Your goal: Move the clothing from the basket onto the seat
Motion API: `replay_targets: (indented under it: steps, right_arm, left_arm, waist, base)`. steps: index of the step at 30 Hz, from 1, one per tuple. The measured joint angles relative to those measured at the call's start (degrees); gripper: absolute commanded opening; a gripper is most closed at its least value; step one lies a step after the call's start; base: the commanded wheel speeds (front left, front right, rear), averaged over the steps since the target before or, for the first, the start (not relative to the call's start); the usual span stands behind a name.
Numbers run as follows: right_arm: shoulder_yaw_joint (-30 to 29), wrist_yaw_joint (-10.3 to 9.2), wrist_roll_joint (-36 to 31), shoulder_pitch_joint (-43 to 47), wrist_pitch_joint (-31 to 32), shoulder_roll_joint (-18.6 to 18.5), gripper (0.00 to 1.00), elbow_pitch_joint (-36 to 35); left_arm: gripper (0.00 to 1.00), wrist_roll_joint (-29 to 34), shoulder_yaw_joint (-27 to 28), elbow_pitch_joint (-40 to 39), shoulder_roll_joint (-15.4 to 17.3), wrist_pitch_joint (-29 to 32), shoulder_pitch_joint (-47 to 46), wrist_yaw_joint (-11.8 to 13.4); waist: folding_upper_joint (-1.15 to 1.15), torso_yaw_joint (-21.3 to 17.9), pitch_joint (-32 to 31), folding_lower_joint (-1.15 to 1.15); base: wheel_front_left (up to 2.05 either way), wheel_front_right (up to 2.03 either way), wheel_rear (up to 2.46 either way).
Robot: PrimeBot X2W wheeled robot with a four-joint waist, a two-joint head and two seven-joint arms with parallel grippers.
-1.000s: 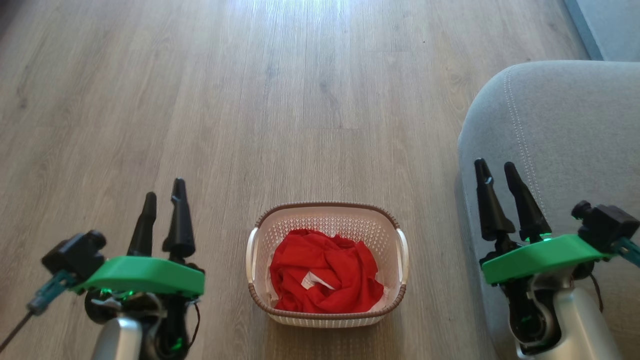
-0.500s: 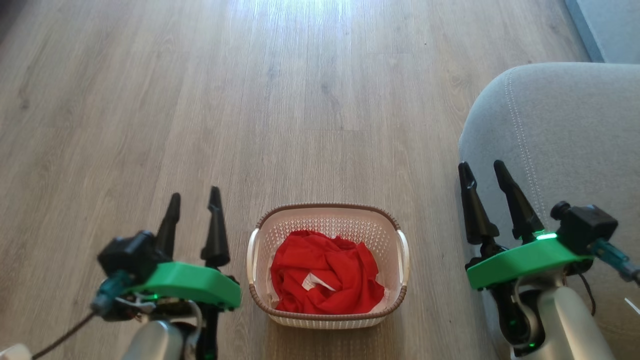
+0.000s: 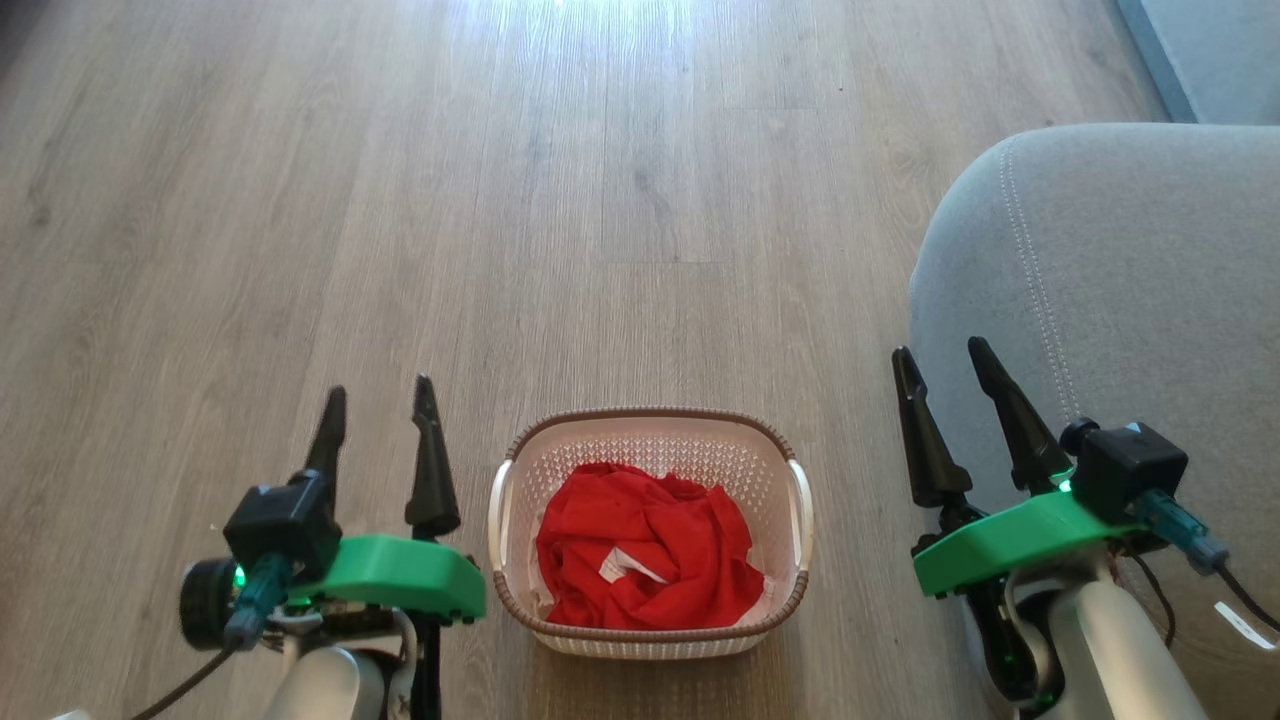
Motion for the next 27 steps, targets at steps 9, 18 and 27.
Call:
replay_targets:
  steps: [9, 18, 27]
  right_arm:
    - [-0.63, 0.01, -4.26, -0.42, -1.23, 0.0, 1.0, 1.76]
    - [-0.63, 0.04, -7.35, -0.43, -2.86, 0.0, 1.0, 6.99]
    - [0.47, 0.05, -11.26, -1.12, -3.86, 0.0, 1.0, 9.96]
  left_arm:
    - [1.0, 3.76, 0.22, 1.19, -1.01, -1.26, 0.1, -0.66]
    - [1.0, 8.49, 0.47, 6.17, -2.13, -2.59, 0.47, -4.16]
    - [1.0, 12.8, 0.49, 8.38, -2.55, -3.6, 0.56, -5.56]
  waist:
    - [0.0, 0.11, -0.19, 0.0]
    - [0.0, 0.53, -0.67, 0.0]
    - [0.0, 0.75, -1.17, 0.0]
  base:
    - [0.0, 0.0, 0.0]
    - [0.0, 0.0, 0.0]
    - [0.0, 0.0, 0.0]
